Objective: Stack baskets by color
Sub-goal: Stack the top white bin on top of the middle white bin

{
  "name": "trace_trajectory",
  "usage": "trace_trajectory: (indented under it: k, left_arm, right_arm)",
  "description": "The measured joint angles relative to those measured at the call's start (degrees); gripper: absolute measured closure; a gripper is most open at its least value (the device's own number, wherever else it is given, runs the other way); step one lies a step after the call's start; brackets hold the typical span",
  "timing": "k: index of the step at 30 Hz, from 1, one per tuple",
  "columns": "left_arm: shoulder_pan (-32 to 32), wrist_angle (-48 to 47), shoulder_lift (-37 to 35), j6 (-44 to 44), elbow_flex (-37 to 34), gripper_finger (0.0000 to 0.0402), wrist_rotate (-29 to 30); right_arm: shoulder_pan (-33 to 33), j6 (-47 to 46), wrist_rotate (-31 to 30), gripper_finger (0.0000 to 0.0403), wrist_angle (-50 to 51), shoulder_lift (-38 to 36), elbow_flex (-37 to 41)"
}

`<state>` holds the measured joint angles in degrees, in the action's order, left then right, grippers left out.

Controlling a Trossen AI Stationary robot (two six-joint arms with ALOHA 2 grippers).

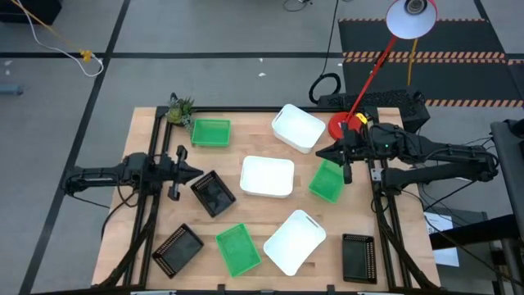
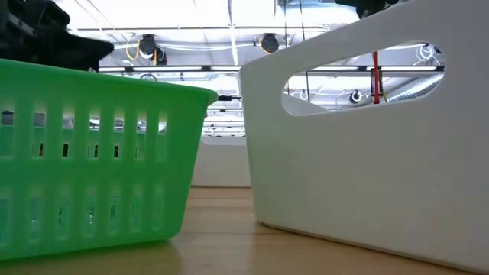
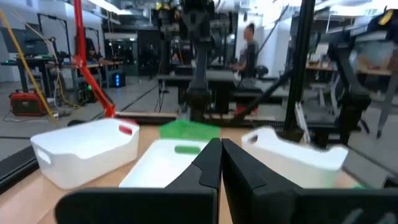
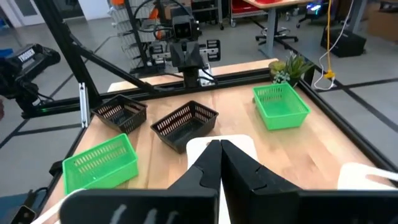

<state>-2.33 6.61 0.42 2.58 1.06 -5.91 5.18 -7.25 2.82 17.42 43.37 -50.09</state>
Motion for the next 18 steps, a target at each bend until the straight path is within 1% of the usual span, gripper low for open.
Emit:
trace_trajectory:
  k: [4, 8, 11, 15, 18]
  left_arm:
    - [0.0, 0.3, 1.8, 1.0, 4.4, 0.0387, 0.4]
    - [0.0, -2.4, 6.3, -0.2, 11.4, 0.0387, 0.4]
    - [0.0, -6.0, 11.0, -2.6, 17.8, 0.0387, 0.4]
    - [0.0, -12.9, 18.1, -5.6, 27.5, 0.0387, 0.4]
    - [0.0, -17.9, 23.3, -5.7, 34.5, 0.0387, 0.4]
  right_arm:
    - [0.0, 0.5, -0.2, 0.0403, -0.9, 0.0, 0.0]
    - [0.0, 0.5, -4.1, 0.0403, -2.0, 0.4, 0.0]
    - [0.0, 0.4, -6.0, 0.0403, -2.6, 1.2, 0.0]
    - [0.0, -0.7, -6.0, 0.0403, -2.6, 3.0, 0.0]
    - [-0.1, -2.7, -5.9, 0.0403, -2.6, 4.8, 0.0]
